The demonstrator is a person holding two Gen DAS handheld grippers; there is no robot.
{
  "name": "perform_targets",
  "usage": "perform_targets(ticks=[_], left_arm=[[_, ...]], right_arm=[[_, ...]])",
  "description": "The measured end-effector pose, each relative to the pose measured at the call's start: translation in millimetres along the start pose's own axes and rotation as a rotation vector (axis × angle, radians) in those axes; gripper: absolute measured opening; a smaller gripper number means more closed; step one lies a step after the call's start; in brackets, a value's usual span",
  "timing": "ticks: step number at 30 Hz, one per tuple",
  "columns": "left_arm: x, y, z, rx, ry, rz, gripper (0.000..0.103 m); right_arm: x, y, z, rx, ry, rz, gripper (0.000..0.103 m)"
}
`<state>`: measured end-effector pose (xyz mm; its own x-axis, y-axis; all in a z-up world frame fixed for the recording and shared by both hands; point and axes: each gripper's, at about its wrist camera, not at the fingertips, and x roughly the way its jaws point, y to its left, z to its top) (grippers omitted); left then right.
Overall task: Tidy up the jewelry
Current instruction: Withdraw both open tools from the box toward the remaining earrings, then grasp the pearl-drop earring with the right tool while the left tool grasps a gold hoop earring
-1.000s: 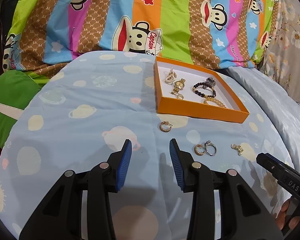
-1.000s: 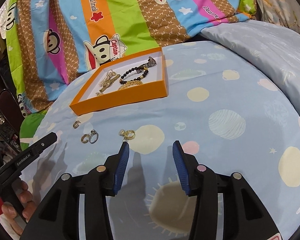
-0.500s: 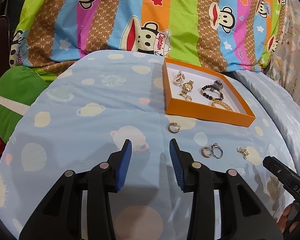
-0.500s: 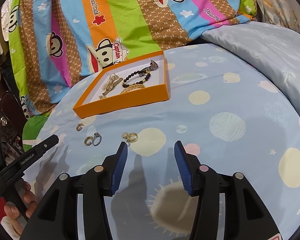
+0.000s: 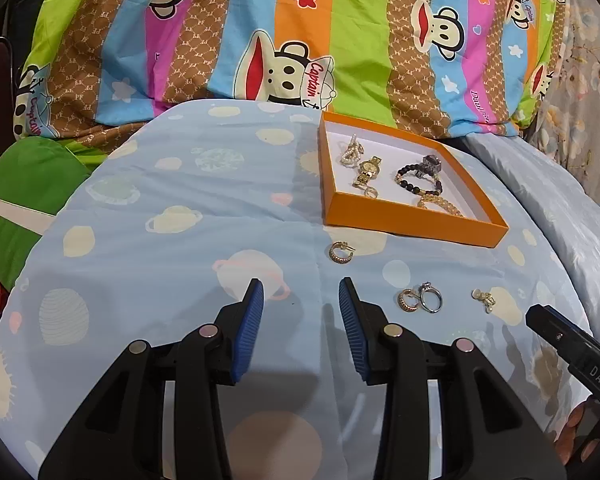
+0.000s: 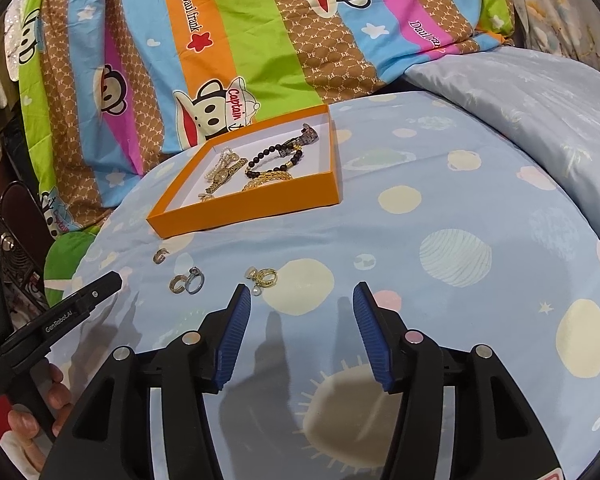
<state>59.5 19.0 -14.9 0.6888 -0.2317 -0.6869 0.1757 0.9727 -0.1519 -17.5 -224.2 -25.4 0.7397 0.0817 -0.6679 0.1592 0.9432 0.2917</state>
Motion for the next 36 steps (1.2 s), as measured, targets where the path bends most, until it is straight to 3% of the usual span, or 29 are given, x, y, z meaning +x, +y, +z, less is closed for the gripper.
perform_targets(ticks=[14, 21, 26, 31, 36], left_arm=[[5.0, 0.7, 0.2, 0.0, 0.034, -0.011, 0.038], [3.8, -11.5, -1.0, 0.069, 0.035, -0.017, 0.057], [7.7, -14.8, -1.6, 0.092, 0.059, -0.024, 0.057], [8.6, -13.9, -1.9, 0.09, 0.072, -0.033, 0.059], [9.0, -16.2, -2.3, 0.103, 0.08, -0.05, 0.059]], right_arm=[[3.6, 5.3, -0.9, -0.032, 0.025, -0.03, 0.056], [12.9, 14.0, 0.8, -0.071, 0.064, -0.043, 0.057], [27.3, 21.8, 11.6, -0.074, 0.069, -0.049, 0.057], [47.4, 35.5, 15.8, -0.122, 0.125, -0.079, 0.044], [48.4, 40.9, 13.7, -0.151, 0.13, -0.118, 0.043]])
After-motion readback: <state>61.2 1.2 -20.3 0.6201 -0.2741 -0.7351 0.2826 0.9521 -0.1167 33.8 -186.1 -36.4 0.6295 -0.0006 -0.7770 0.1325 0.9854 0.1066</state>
